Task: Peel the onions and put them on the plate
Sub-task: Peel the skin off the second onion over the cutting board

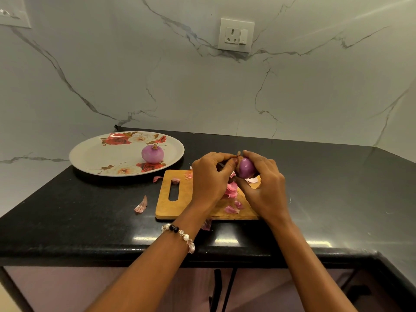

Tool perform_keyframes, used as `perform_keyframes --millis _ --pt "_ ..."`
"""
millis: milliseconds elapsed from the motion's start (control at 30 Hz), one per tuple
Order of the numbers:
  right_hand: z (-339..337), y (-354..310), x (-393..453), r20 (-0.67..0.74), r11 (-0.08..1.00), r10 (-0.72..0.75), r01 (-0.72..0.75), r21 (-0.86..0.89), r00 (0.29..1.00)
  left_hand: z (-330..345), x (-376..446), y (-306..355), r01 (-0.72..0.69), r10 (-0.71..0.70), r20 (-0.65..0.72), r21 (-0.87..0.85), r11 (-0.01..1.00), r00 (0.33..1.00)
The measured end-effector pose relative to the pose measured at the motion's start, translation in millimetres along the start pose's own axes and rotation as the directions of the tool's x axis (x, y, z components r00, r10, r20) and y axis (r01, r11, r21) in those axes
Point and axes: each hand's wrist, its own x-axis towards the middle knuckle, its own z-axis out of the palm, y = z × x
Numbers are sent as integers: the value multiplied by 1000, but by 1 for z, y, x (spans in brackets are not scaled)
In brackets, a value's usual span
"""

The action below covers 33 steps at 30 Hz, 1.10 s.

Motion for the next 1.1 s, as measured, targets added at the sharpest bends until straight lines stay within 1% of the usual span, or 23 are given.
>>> perform_keyframes --millis 133,267,367,667,800,900,1033,1100 --pt "0 0 -1 14 999 -42 42 -31 999 -1 0 1 0 0 -19 24 1000 1000" --pt "1 0 -2 32 997 -50 51 -52 998 2 0 1 -8 11 -40 77 997 999" --pt "1 0 -2 22 997 -53 54 -52 998 4 0 1 -6 11 -53 86 996 999" --pt "2 0 -2 16 997 -49 50 -55 999 8 0 0 4 1 -38 114 993 999" --pt "2 3 -2 32 1000 -17 18 -10 999 6 1 0 36 -33 -32 98 995 999" --pt "1 3 -1 51 999 14 -16 33 999 5 1 1 84 -84 -8 78 993 996" --pt "1 2 -1 73 991 96 -102 82 993 4 2 1 177 -177 6 -10 984 984" --pt "1 3 0 72 990 110 -116 85 991 4 2 0 173 -173 13 -20 985 985"
